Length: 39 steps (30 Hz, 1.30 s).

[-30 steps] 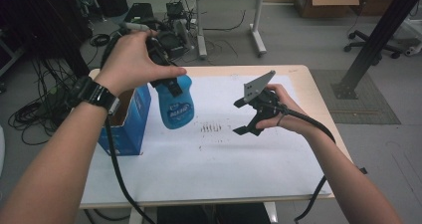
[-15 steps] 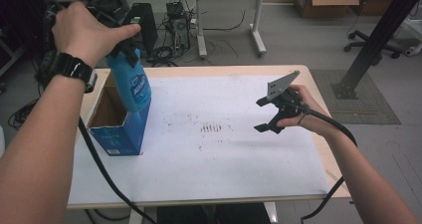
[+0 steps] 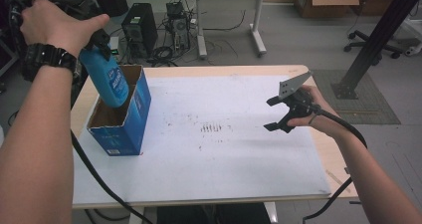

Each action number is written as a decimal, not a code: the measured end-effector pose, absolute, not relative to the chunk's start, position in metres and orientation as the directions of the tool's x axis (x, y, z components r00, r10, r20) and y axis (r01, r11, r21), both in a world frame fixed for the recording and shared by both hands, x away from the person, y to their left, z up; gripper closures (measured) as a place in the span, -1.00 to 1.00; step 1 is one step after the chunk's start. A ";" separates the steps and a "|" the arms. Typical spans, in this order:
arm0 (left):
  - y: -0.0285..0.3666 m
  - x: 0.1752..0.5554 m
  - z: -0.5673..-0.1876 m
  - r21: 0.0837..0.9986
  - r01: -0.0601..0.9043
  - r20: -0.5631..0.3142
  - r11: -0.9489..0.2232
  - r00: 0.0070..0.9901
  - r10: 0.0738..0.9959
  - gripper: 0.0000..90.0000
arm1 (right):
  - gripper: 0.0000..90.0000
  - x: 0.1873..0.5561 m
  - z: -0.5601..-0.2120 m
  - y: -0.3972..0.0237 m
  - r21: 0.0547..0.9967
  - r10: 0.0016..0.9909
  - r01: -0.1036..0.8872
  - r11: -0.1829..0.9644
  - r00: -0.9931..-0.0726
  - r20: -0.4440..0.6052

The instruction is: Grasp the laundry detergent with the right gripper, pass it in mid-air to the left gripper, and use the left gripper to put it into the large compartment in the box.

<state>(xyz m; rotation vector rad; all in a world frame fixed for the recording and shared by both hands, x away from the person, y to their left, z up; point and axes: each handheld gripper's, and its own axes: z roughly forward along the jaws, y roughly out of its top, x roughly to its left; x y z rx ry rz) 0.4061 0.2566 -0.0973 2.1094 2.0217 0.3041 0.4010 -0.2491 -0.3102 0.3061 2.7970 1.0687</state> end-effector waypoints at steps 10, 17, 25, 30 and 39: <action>0.267 0.410 -0.124 0.244 0.970 0.021 -0.022 0.018 1.000 -0.15 | -0.78 0.401 -0.312 -0.256 0.671 0.243 0.151 0.726 -0.969 -0.046; 0.270 0.414 -0.152 0.214 0.977 -0.001 -0.016 0.017 1.000 -0.15 | -0.78 0.401 -0.314 -0.258 0.671 0.240 0.150 0.726 -0.970 -0.042; 0.275 0.419 -0.190 0.184 0.983 -0.017 -0.016 0.019 1.000 -0.15 | -0.78 0.400 -0.316 -0.258 0.662 0.229 0.148 0.735 -0.973 -0.036; 0.275 0.421 -0.205 0.169 0.985 -0.015 -0.020 0.023 1.000 -0.16 | -0.78 0.400 -0.317 -0.258 0.659 0.226 0.147 0.738 -0.973 -0.037; 0.275 0.423 -0.226 0.147 0.989 -0.016 -0.025 0.027 1.000 -0.16 | -0.78 0.401 -0.319 -0.258 0.644 0.224 0.149 0.750 -0.974 -0.035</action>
